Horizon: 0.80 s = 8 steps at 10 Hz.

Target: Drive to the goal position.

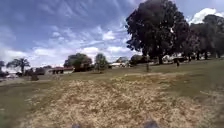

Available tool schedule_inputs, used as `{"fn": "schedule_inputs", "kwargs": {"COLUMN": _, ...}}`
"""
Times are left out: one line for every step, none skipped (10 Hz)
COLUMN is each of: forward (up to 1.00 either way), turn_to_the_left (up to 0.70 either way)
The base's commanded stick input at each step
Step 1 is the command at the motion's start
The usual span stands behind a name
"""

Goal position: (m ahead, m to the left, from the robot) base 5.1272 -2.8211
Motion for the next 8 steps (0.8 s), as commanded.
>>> {"fn": "schedule_inputs", "kwargs": {"forward": 0.7, "turn_to_the_left": 0.0}}
{"fn": "schedule_inputs", "kwargs": {"forward": 0.7, "turn_to_the_left": 0.0}}
{"fn": "schedule_inputs", "kwargs": {"forward": 0.7, "turn_to_the_left": 0.0}}
{"fn": "schedule_inputs", "kwargs": {"forward": 0.7, "turn_to_the_left": 0.0}}
{"fn": "schedule_inputs", "kwargs": {"forward": 0.7, "turn_to_the_left": 0.0}}
{"fn": "schedule_inputs", "kwargs": {"forward": 0.7, "turn_to_the_left": 0.0}}
{"fn": "schedule_inputs", "kwargs": {"forward": 0.7, "turn_to_the_left": 0.0}}
{"fn": "schedule_inputs", "kwargs": {"forward": 0.7, "turn_to_the_left": 0.0}}
